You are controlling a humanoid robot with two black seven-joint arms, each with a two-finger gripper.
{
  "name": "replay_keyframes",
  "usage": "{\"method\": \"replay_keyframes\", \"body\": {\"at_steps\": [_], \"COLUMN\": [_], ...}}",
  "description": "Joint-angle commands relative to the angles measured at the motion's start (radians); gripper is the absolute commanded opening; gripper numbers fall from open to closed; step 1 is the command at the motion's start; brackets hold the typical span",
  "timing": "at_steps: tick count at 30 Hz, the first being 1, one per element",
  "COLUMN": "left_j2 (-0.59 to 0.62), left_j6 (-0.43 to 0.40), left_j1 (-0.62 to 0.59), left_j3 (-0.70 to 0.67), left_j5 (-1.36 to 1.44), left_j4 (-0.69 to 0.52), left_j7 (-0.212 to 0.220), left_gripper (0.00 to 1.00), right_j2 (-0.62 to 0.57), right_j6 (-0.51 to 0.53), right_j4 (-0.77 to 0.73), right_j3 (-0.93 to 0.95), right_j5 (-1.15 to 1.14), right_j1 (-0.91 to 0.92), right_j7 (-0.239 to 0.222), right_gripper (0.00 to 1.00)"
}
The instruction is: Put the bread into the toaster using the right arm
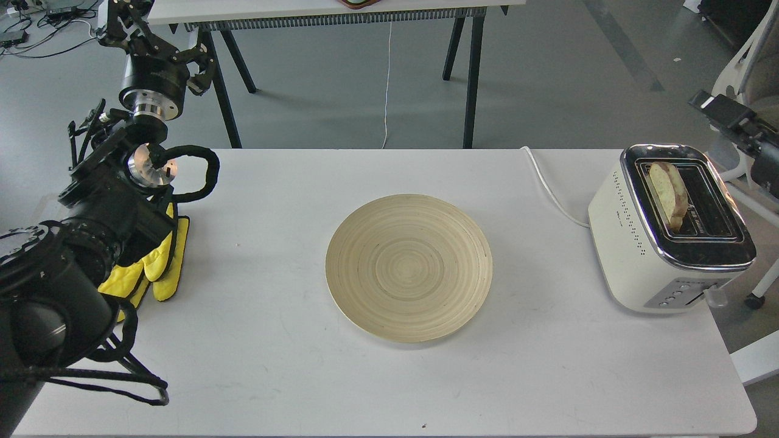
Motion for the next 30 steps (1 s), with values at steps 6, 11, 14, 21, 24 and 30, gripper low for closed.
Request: {"method": "replay_keyframes", "body": {"at_steps": [6,11,14,21,24,30], "left_j2": [0.0,0.0,0.0,0.0,0.0,0.0], "left_j6": [0.0,0.0,0.0,0.0,0.0,0.0], "left_j1": [0.0,0.0,0.0,0.0,0.0,0.0], "left_j3": [-0.001,-0.001,-0.001,-0.001,-0.001,0.001], "left_j5": [0.0,0.0,0.0,0.0,0.0,0.0], "left_j4": [0.0,0.0,0.0,0.0,0.0,0.0], "left_j7": [-0.001,-0.001,-0.001,0.0,0.0,0.0], "left_gripper": [1.0,1.0,1.0,1.0,1.0,1.0], "right_j2": [0.313,0.467,0.521,0.61,0.636,0.64], "right_j6": [0.176,0.362,0.415,0.478,0.482,0.488], "right_j4": [-0.205,-0.354,-0.417,-0.527,-0.57,-0.625], "right_j3": [0.29,0.418,0.433,0.499,0.527,0.572], "right_j5": [0.319,0.498,0.56,0.621,0.621,0.623], "right_j1": [0.0,0.0,-0.001,-0.001,0.002,0.005], "right_j7": [0.031,0.018,0.019,0.018,0.019,0.022], "right_gripper": [1.0,1.0,1.0,1.0,1.0,1.0]}}
